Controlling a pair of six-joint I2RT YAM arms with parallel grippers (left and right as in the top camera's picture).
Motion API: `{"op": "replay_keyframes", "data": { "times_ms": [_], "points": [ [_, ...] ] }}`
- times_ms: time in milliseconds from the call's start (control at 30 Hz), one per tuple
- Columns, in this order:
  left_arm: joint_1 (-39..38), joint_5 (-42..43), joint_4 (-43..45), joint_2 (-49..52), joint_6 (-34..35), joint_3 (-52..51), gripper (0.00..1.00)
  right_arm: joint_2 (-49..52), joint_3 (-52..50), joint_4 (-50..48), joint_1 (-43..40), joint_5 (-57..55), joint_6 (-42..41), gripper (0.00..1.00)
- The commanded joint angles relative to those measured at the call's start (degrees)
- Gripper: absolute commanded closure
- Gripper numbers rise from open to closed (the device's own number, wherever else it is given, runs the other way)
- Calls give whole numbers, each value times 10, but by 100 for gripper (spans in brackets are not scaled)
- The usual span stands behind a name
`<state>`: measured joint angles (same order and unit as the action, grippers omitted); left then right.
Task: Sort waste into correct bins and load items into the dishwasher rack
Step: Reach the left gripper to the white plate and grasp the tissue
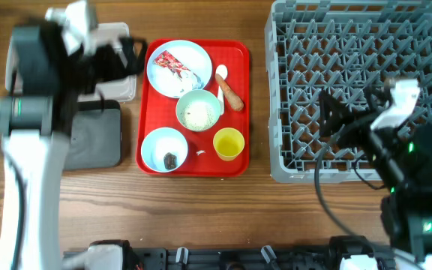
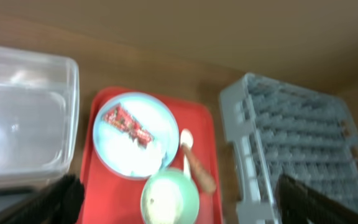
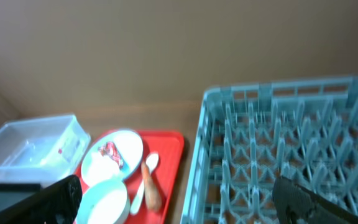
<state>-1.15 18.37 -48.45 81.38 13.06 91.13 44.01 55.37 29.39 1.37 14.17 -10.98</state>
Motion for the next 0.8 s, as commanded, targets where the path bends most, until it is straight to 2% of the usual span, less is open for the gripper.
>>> {"op": "replay_keyframes", "data": {
  "times_ms": [0,100,267,467,500,600,767],
  "points": [
    [-52,-82,-83,156,-11,170,0,60,64,50,4,13,5,0],
    [-83,-114,-102,230,-11,213,0,88,68,64,4,22,4,0],
    [-111,-105,-98,318,3,213,0,132,68,93,4,24,-31,0],
    [-118,-108,-106,392,15,213,1,167,68,117,4,24,-31,0],
    [-118,-113,-108,403,56,213,5,173,68,120,4,24,-31,0],
    [-120,-145,-112,431,168,213,4,181,68,126,4,24,-31,0],
    [-130,-163,-103,471,183,212,1,185,68,132,4,24,-31,0]
  ]
}}
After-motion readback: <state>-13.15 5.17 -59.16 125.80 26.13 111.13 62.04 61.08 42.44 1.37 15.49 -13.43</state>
